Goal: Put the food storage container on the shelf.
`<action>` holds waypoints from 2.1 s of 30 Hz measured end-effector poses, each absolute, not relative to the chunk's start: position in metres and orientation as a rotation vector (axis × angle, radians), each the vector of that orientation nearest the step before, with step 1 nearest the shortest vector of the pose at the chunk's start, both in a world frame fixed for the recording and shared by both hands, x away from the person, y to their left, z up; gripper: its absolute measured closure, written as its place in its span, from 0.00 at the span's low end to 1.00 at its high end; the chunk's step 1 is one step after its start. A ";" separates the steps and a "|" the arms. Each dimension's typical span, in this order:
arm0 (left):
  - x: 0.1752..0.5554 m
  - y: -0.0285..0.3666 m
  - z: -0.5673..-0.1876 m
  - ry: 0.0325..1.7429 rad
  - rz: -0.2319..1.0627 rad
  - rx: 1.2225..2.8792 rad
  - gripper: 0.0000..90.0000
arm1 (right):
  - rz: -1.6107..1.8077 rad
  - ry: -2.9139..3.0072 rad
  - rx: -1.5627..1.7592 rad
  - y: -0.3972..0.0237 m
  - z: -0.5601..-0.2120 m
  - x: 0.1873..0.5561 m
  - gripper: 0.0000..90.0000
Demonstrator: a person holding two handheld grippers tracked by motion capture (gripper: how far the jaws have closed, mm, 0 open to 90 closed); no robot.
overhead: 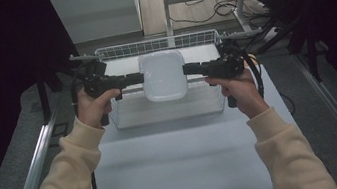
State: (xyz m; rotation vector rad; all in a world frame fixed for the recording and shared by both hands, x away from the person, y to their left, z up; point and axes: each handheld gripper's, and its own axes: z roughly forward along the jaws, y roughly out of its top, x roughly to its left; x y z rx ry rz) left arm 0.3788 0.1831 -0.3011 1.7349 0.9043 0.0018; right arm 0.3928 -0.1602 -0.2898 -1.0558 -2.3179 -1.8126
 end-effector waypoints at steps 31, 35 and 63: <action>0.490 0.196 -0.305 1.108 -0.292 1.647 0.88 | -1.591 -2.031 -1.239 -0.157 -0.296 0.509 0.89; 0.506 0.196 -0.308 1.166 -0.351 1.605 0.86 | -1.526 -1.945 -1.318 -0.156 -0.300 0.526 0.87; 0.497 0.191 -0.311 1.148 -0.178 1.530 0.39 | -1.588 -2.020 -1.512 -0.143 -0.289 0.511 0.32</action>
